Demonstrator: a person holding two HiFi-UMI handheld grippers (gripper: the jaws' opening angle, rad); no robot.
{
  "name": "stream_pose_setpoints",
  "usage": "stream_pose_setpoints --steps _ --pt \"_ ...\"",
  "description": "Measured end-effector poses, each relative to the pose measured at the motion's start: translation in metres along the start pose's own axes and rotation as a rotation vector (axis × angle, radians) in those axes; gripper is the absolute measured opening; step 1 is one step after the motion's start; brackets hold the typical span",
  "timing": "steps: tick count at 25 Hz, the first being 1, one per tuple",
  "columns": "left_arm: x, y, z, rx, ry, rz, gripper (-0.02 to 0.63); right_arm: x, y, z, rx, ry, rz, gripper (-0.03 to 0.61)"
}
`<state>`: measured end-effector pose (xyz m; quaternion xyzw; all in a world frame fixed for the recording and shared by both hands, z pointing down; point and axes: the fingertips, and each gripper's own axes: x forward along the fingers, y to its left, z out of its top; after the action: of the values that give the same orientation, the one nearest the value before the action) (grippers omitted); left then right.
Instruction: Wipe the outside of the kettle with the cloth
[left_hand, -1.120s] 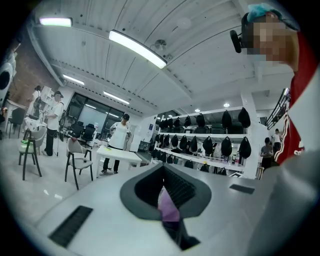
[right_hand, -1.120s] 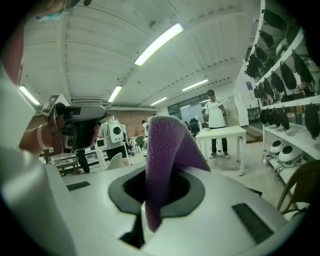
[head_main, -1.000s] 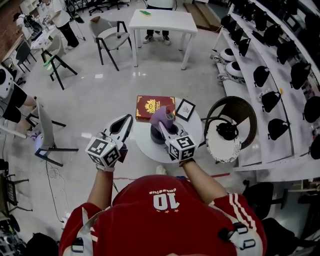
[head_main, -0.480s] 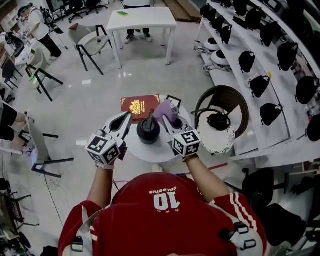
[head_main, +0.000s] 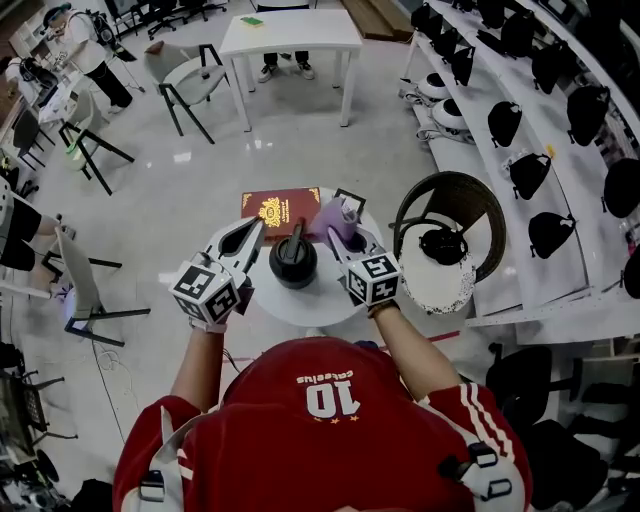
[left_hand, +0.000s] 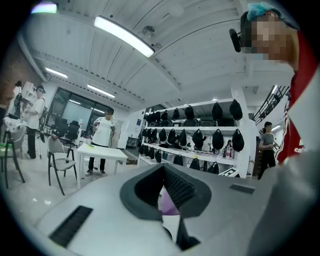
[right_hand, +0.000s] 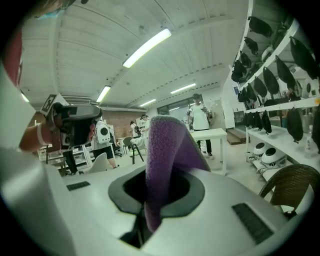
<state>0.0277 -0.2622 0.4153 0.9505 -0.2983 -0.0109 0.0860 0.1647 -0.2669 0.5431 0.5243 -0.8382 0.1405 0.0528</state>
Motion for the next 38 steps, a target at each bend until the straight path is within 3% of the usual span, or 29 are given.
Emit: stream_pose_setpoints --steps 7,23,38 --pt "-0.001 0.005 -0.003 0.013 -0.003 0.055 0.006 0.017 -0.016 -0.020 0.014 0.042 0.024 0.044" --pt "-0.041 0.025 -0.031 -0.046 0.006 0.189 0.006 0.051 0.003 -0.066 0.020 0.149 0.119 0.044" --pt "-0.066 0.014 -0.027 -0.051 0.015 0.144 0.006 0.027 0.011 -0.094 0.044 0.201 0.045 0.045"
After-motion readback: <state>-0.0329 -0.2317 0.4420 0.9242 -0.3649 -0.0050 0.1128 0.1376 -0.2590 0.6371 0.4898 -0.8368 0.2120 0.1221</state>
